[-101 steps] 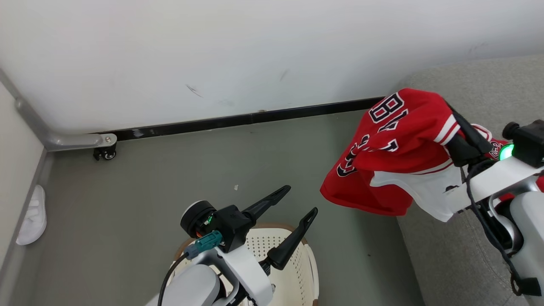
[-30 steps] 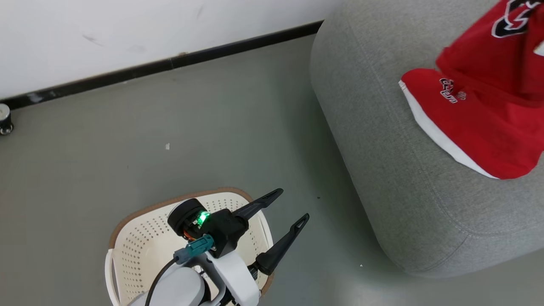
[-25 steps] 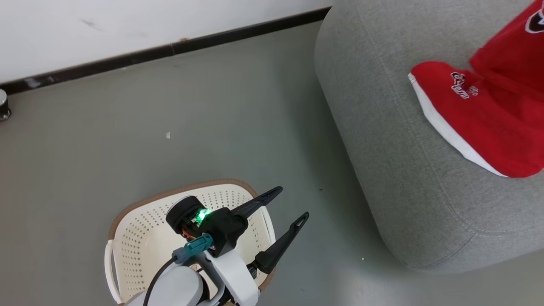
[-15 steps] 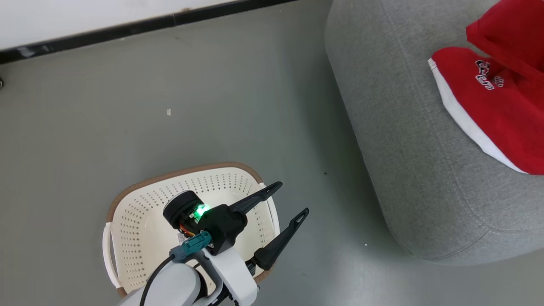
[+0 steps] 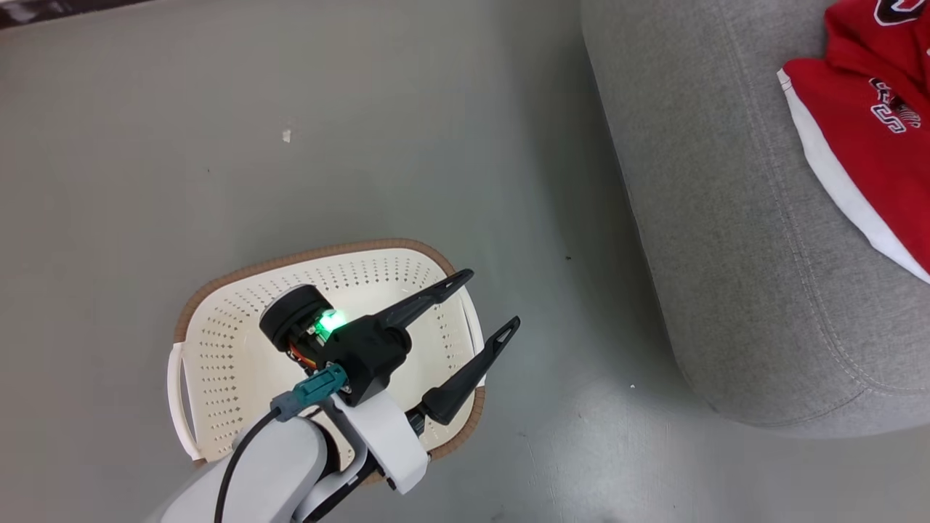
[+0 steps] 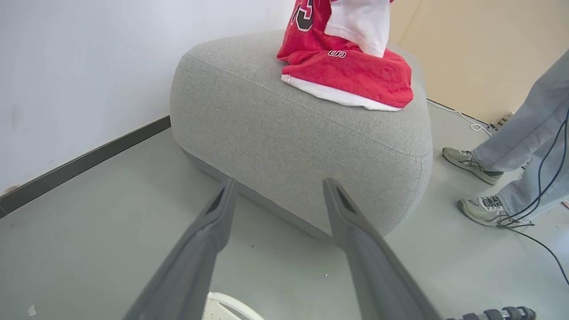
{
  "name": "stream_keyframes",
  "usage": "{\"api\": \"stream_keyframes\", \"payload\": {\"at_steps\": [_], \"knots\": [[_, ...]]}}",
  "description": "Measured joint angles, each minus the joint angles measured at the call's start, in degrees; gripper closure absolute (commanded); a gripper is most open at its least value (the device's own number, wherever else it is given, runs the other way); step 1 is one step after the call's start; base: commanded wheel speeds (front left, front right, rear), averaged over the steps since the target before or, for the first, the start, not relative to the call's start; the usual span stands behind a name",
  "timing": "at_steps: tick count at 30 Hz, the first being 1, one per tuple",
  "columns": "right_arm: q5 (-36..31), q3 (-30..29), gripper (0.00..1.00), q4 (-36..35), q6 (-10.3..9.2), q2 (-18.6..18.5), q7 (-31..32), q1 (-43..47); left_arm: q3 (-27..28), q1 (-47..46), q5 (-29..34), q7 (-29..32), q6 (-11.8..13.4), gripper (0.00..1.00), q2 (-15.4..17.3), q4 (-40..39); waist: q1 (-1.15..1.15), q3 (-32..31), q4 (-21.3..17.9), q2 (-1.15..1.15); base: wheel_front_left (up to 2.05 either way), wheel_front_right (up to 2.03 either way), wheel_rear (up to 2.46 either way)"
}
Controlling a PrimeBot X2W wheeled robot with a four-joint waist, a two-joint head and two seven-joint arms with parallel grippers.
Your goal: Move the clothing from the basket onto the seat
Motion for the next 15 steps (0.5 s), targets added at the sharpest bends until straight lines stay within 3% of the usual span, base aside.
{"api": "stream_keyframes", "payload": {"at_steps": [15], "knots": [[-0.37, 3.42, 1.00, 7.06, 0.00, 2.86, 0.00, 3.04, 0.57, -0.79, 0.98, -0.70, -0.02, 0.00, 0.57, 0.88, 0.00, 0.45, -1.33, 0.00, 0.00, 0.00, 0.00]]}}
